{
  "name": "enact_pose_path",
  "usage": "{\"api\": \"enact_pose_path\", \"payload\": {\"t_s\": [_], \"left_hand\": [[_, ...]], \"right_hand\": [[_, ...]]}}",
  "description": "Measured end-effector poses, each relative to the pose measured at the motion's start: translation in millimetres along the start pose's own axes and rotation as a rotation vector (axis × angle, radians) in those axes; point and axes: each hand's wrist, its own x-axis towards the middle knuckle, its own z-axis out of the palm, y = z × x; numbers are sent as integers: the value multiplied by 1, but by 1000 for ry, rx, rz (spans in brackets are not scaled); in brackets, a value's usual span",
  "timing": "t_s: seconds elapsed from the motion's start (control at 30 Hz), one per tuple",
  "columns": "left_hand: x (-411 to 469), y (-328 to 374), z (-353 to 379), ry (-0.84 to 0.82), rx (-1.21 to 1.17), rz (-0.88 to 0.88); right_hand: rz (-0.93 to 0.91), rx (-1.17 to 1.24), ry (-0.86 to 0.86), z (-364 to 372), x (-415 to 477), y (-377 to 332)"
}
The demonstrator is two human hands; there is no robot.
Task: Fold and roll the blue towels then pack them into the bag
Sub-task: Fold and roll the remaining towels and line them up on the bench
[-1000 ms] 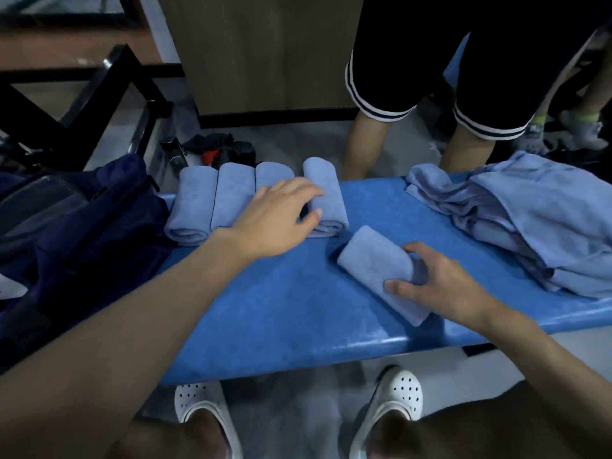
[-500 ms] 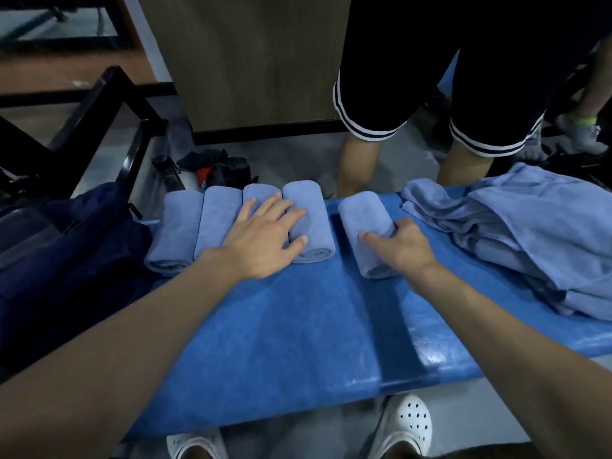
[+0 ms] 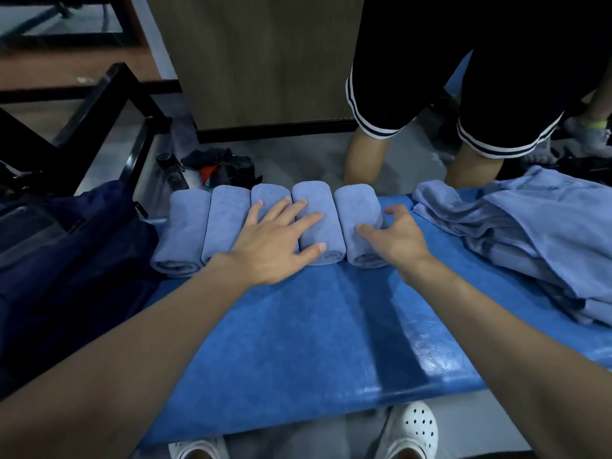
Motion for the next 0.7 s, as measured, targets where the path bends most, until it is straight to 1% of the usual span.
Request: {"api": "enact_pose_path", "payload": {"t_s": [0.13,0.57,0.7], "left_hand": [[0,1,-3,-4,-45,-20],[2,7,-7,-18,-34,-40],[5,20,-19,31,-50,-46]], "right_hand": [[-38,31,25,4,5,-5],[-81,-85,-30,-1,7,-5],[-136,-158,9,-10,-1,-4]]}}
